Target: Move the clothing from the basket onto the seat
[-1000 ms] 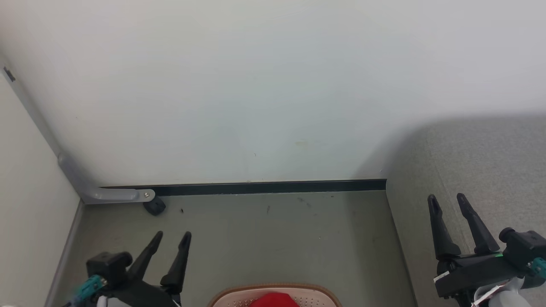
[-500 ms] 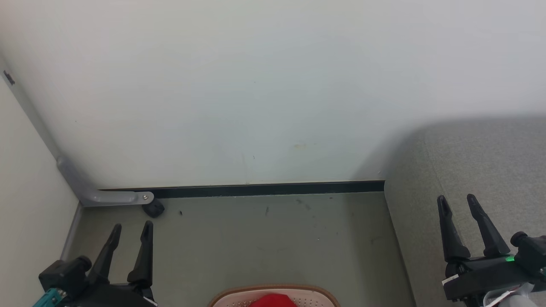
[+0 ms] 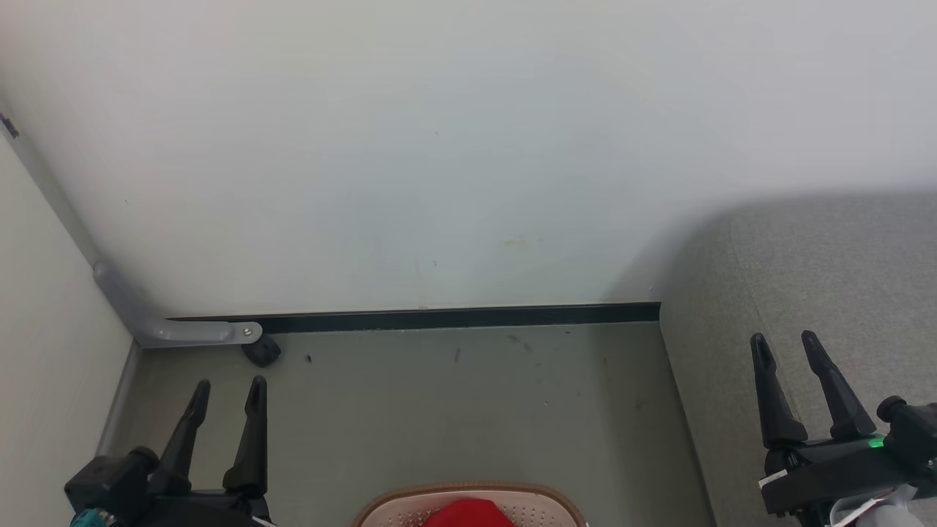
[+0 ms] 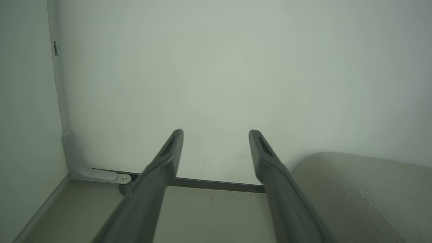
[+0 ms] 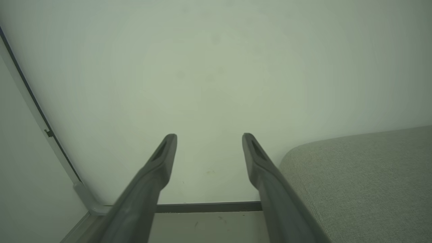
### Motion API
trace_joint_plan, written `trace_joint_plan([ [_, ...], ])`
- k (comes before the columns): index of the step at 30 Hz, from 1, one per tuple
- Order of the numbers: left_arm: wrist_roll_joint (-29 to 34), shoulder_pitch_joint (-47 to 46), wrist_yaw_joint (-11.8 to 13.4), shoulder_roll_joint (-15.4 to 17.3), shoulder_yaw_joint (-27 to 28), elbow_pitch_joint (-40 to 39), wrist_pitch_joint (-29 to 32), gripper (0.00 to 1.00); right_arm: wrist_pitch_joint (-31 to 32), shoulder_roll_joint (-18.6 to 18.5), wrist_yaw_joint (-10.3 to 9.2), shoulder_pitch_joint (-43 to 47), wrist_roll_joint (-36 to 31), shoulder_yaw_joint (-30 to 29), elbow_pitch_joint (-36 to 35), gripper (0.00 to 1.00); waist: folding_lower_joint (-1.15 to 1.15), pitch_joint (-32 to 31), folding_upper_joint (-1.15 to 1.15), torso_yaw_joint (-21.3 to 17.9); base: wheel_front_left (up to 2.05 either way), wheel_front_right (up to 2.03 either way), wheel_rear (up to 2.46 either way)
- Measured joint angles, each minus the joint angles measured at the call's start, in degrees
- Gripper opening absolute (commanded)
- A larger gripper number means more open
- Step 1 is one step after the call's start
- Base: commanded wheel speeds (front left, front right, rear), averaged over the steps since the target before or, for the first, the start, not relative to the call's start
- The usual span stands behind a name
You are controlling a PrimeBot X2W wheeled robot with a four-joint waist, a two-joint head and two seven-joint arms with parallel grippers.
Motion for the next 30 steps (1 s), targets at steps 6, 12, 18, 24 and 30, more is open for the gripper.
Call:
trace_joint_plan([
  [6, 0.7, 0.3, 0.1, -0.3, 0.4, -1.0, 0.0, 1.0, 0.0, 0.0, 0.0, 0.0, 0.0, 0.3, -0.2, 1.0, 0.0, 0.4, 0.0, -0.2, 0.0, 0.0, 0.0],
  [12, 0.9, 1.3, -0.8, -0.6, -1.2, -0.8, 0.0, 1.0, 0.0, 0.0, 0.0, -0.1, -0.4, 1.2, -1.6, 1.0, 0.0, 1.8, 0.0, -0.6, 0.0, 0.0, 0.0],
  [18, 1.0, 0.4, -2.5, -1.3, -3.5, 3.4, 0.3, 1.0, 0.0, 0.2, 0.0, -0.7, -0.4, 2.0, -2.6, 1.0, 0.0, 4.3, 0.0, -1.3, 0.0, 0.0, 0.0],
  [24, 1.0, -3.9, -3.9, -2.7, -5.5, 8.9, 2.4, 1.0, 0.0, 0.7, 0.01, -2.8, -0.9, 2.3, -3.3, 1.0, 0.0, 7.5, 0.0, -2.5, 0.0, 0.0, 0.0],
  [30, 1.7, -7.5, -6.0, -3.7, -8.7, 15.3, 5.6, 1.0, 0.0, 1.1, 0.01, -4.7, -1.0, 2.4, -3.9, 1.0, 0.0, 11.2, 0.0, -3.9, 0.0, 0.0, 0.0],
])
